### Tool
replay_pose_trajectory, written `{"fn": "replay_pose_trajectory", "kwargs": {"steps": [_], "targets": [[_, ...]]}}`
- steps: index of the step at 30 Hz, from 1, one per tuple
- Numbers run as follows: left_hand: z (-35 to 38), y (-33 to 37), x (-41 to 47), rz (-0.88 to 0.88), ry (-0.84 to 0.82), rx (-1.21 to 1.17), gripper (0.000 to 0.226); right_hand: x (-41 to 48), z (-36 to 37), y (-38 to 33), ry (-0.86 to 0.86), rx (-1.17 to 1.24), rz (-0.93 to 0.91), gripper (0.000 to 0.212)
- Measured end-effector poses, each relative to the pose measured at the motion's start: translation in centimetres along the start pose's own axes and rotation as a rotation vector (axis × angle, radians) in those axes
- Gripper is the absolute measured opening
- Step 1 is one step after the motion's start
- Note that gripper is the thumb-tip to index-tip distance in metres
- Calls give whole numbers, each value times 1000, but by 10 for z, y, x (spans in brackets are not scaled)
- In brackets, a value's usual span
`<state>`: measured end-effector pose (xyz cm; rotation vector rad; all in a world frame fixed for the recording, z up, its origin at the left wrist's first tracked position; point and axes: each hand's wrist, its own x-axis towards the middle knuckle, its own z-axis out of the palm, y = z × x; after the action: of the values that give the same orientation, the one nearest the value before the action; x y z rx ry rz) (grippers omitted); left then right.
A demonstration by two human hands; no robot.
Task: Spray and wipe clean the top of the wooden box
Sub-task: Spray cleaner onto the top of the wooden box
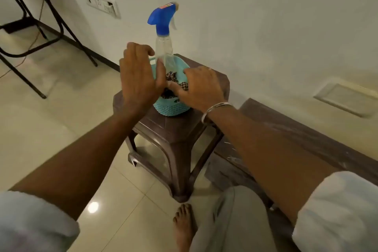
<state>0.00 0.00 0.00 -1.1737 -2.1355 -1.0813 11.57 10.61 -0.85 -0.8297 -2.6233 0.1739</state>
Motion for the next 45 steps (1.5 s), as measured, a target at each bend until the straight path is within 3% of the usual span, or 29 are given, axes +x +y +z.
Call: {"fn": "replay_pose_trajectory", "kwargs": {"steps": [3, 6, 11, 15, 19, 24, 33, 39, 43, 45], "targets": [[5, -13, 11, -120, 30, -92, 49, 6, 6, -21, -157, -54, 100, 88], [12, -14, 21, -169, -72, -145, 68, 9, 15, -34, -279, -136, 166, 88], [27, -14, 40, -300, -231, -290, 82, 15, 19, -41, -208, -149, 194, 49], [36, -10, 43, -302, -319, -344, 57, 14, 15, -31, -137, -110, 118, 30], [40, -8, 47, -355, -388, -387, 49, 13, 12, -15, 16, 245, 207, 25], [38, -5, 50, -369, -322, -444, 40, 7, -12, 10, 177, 687, 340, 35], [17, 56, 78, -72, -197, -522, 39, -15, -75, 80, 546, 1719, 760, 29], [27, 146, 75, 94, -280, -619, 44, -72, -122, 139, 675, 1850, 830, 38], [47, 193, 42, 138, -479, -649, 51, -120, -137, 176, 707, 2010, 931, 34], [60, 216, 21, 168, -577, -653, 52, -145, -145, 197, 729, 2062, 907, 42]]}}
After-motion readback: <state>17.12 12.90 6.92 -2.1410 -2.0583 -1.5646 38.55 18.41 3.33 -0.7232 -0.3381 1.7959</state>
